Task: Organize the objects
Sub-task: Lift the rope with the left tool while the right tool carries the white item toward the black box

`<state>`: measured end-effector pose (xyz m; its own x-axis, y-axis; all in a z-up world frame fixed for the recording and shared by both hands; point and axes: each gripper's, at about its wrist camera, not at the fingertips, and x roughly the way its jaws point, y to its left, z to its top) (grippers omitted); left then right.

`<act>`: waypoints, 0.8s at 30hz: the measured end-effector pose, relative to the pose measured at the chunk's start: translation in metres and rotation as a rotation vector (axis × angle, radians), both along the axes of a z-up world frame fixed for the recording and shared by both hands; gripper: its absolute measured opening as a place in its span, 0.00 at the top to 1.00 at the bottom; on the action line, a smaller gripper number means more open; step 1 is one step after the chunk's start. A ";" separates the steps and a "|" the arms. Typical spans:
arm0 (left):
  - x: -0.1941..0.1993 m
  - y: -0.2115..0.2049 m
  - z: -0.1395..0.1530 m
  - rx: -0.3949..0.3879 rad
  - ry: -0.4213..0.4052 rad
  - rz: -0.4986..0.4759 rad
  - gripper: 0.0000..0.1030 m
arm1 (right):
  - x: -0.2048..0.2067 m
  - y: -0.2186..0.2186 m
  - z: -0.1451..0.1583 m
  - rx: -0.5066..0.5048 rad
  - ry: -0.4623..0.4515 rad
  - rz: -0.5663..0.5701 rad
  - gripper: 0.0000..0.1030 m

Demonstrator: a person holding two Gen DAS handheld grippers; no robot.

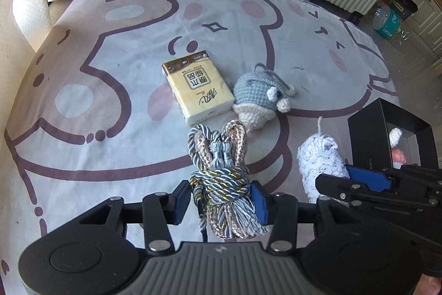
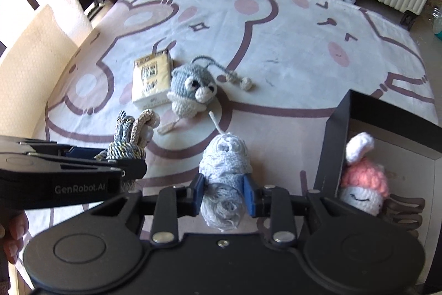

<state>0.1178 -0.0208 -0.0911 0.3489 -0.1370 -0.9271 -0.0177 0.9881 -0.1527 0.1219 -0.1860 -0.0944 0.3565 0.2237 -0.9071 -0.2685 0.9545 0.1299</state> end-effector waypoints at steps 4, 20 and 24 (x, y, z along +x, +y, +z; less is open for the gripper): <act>-0.004 -0.001 0.015 0.010 -0.040 0.000 0.54 | -0.002 -0.006 0.013 0.013 -0.042 -0.038 0.70; -0.028 0.002 0.070 0.074 -0.176 0.007 0.54 | -0.028 -0.026 0.056 0.037 -0.170 -0.113 0.70; -0.034 0.003 0.079 0.088 -0.205 0.010 0.54 | -0.034 -0.029 0.064 0.028 -0.198 -0.128 0.70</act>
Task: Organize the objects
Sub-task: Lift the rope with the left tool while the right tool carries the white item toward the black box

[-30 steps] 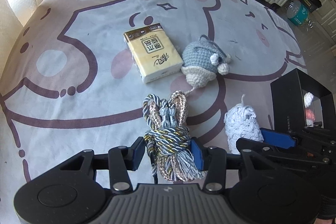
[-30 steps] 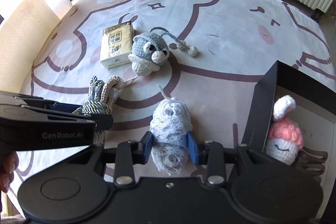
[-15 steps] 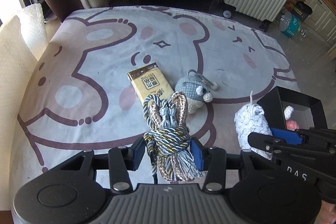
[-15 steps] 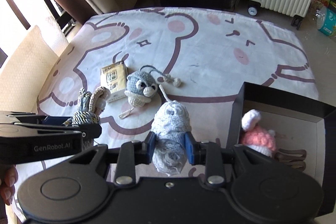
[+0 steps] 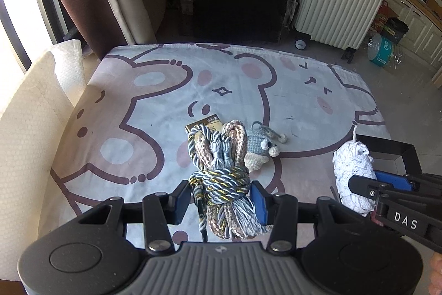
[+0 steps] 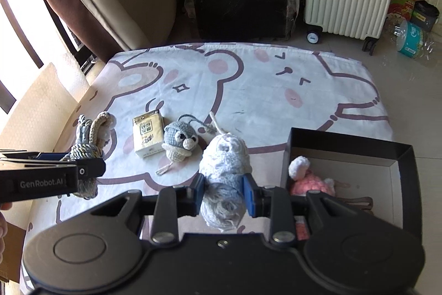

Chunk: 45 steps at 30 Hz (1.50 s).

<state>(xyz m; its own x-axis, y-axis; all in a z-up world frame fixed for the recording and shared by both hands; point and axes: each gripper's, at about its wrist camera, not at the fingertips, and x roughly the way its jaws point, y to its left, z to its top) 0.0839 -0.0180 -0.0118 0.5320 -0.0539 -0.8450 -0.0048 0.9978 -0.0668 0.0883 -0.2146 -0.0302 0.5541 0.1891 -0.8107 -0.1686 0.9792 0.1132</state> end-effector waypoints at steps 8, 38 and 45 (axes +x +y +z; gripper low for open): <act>-0.011 -0.004 0.007 0.005 -0.039 0.000 0.53 | -0.010 -0.002 0.013 -0.020 -0.051 -0.021 0.70; -0.014 -0.020 0.022 -0.002 -0.110 -0.020 0.53 | -0.020 -0.027 0.037 0.016 -0.133 -0.055 0.70; -0.009 -0.044 0.019 -0.017 -0.108 -0.058 0.53 | -0.021 -0.052 0.035 0.008 -0.138 -0.097 0.70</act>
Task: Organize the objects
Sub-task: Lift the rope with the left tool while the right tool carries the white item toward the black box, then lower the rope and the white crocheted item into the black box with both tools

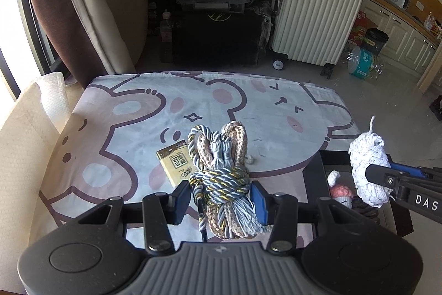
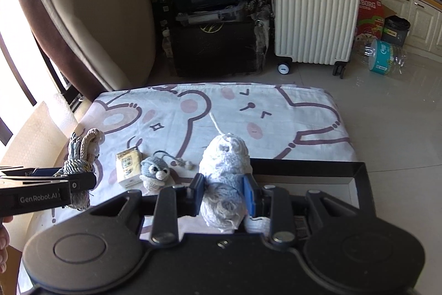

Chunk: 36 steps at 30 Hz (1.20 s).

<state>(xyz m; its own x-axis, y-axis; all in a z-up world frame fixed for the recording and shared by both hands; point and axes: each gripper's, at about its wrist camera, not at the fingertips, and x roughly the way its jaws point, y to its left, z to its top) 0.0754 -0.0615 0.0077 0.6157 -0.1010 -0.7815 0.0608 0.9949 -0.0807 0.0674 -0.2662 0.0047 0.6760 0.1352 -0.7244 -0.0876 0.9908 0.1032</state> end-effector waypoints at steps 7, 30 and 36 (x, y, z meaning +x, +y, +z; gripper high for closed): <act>0.004 -0.032 -0.004 -0.021 0.000 -0.055 0.53 | -0.004 -0.033 -0.005 -0.018 0.007 -0.055 0.70; 0.013 -0.109 -0.020 -0.141 0.034 -0.191 0.54 | -0.019 -0.115 -0.021 -0.040 0.038 -0.198 0.70; 0.014 -0.126 -0.029 -0.236 0.065 -0.210 0.53 | -0.022 -0.125 -0.021 -0.040 0.045 -0.211 0.70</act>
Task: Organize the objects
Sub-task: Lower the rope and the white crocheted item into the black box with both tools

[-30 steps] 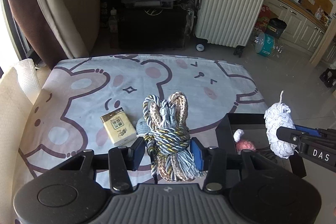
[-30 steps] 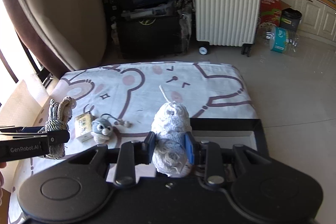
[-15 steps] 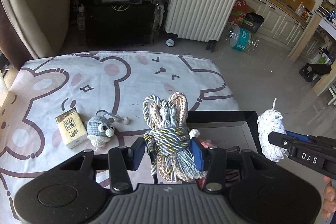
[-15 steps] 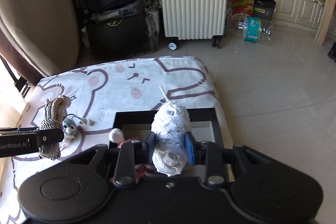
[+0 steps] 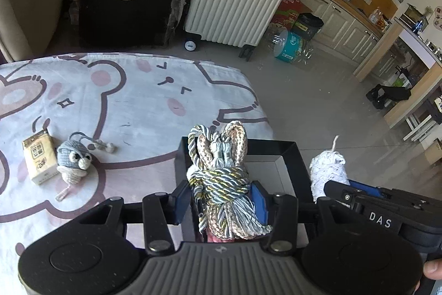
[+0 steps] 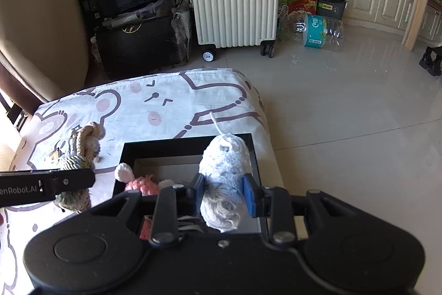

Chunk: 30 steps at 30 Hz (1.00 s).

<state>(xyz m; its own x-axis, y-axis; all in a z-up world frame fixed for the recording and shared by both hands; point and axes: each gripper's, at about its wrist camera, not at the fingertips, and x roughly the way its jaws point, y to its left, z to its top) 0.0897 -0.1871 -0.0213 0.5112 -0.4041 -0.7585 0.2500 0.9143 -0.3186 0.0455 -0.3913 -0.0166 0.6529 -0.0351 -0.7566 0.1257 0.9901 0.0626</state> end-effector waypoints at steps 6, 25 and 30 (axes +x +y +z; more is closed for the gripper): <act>-0.001 -0.024 -0.011 -0.037 0.029 -0.031 0.54 | -0.003 -0.006 -0.007 -0.028 0.041 0.012 0.70; 0.001 -0.094 -0.063 -0.175 0.181 -0.037 0.54 | -0.015 -0.058 -0.010 0.014 0.011 -0.105 0.70; 0.003 -0.100 -0.070 -0.172 0.198 -0.032 0.45 | -0.015 -0.062 -0.014 0.021 0.016 -0.108 0.70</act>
<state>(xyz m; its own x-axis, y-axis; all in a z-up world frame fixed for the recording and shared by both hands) 0.0927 -0.2873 -0.0910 0.3446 -0.5492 -0.7614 0.1951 0.8352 -0.5141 0.0310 -0.4537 -0.0306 0.6339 -0.0886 -0.7683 0.2332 0.9691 0.0806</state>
